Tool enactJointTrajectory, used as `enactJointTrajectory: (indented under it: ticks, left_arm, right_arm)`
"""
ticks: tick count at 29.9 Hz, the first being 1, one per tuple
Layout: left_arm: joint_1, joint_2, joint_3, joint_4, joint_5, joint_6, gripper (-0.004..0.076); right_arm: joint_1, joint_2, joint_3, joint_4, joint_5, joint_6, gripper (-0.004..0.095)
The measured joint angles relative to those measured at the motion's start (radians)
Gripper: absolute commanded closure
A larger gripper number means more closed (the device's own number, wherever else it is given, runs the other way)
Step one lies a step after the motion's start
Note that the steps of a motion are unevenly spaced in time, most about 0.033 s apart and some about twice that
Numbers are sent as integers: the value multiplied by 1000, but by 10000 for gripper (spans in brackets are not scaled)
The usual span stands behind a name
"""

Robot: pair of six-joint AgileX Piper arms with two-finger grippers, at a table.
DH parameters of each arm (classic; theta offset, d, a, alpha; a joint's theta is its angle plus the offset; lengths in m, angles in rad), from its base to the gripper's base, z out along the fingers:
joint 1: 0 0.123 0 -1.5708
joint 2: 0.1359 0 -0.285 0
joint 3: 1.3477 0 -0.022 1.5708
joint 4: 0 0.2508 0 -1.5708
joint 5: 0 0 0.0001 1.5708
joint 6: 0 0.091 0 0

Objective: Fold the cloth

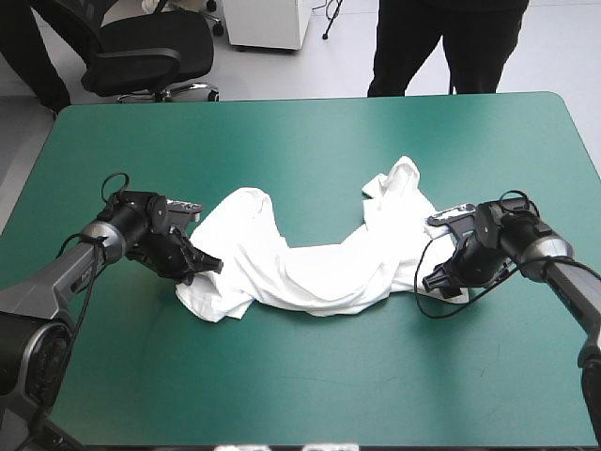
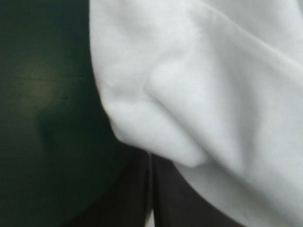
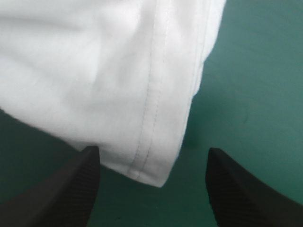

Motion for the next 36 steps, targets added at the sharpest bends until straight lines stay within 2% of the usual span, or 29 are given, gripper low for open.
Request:
enactJointTrajectory:
  ticks: [2,5,13,21,27,36]
  left_arm:
    - [0,0,0,0,1,0,741]
    - [0,0,0,0,1,0,741]
    - [0,1,0,0,0,1,741]
    - [0,-4,0,0,-1,3,741]
    - [0,-86,7,3,18,4,741]
    - [-1,-304,-197,-39,212,-24,741]
  right_arm:
    - [0,35,0,0,-9,2,337]
    - [0,63,-2,1,-13,2,445]
    - [3,73,-5,42,-8,3,925]
    - [3,75,-10,53,-3,21,925]
    - [4,25,-103,22,73,30,925]
    - [4,-167,-431,68,247,32,925]
